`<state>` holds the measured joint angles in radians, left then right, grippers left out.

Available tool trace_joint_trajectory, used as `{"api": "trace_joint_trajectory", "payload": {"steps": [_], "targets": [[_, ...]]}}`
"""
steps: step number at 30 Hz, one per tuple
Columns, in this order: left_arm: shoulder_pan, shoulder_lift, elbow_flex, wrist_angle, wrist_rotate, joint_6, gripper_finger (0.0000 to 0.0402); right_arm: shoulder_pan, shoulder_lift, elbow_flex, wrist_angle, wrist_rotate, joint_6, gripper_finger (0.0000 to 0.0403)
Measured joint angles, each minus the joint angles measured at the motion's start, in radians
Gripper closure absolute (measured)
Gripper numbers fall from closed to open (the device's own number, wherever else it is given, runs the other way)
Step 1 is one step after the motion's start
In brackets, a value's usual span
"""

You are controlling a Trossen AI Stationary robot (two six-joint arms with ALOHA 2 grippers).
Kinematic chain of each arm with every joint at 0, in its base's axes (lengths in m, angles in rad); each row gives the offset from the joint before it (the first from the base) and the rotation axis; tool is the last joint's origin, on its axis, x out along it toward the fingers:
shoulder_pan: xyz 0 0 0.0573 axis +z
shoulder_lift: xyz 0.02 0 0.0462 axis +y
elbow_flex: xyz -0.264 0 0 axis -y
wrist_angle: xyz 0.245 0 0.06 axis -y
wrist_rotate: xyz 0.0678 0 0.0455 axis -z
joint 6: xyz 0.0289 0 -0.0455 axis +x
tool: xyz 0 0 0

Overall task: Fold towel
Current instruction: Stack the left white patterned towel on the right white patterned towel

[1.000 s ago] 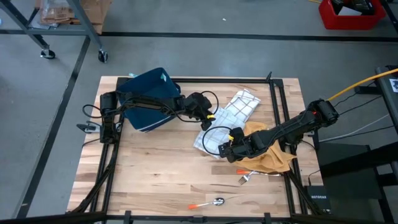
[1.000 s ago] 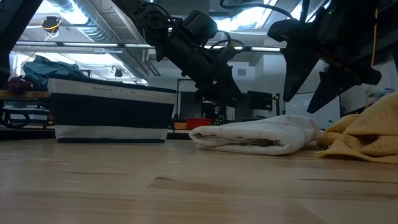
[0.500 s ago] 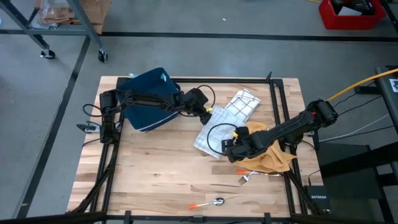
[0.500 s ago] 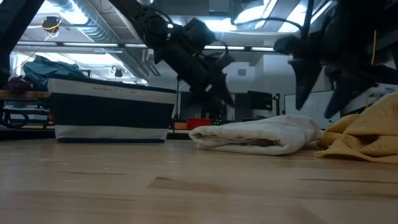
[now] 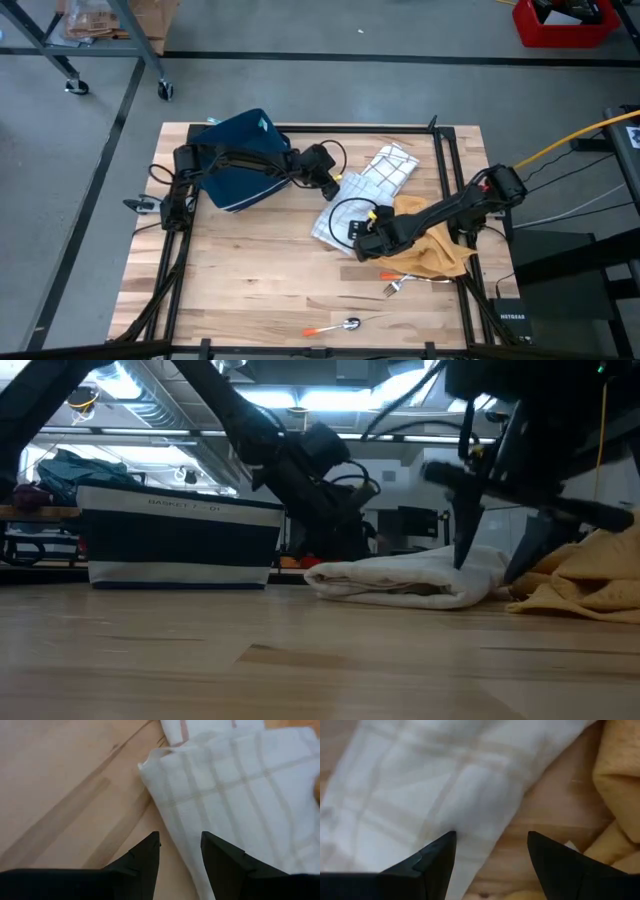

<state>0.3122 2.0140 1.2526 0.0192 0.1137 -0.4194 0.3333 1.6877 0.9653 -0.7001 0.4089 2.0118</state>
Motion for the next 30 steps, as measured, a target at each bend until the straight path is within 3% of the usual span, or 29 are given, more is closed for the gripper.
{"api": "trace_joint_trajectory", "payload": {"steps": [14,30], "targets": [[-0.011,0.110,0.005,0.068,0.120,0.007,0.0266,-0.051,0.120,0.005,0.071,0.018,-0.001,0.0155],[-0.071,0.118,0.001,0.137,0.145,0.053,0.0270,-0.051,0.134,0.000,0.113,0.115,-0.033,0.0159]]}}
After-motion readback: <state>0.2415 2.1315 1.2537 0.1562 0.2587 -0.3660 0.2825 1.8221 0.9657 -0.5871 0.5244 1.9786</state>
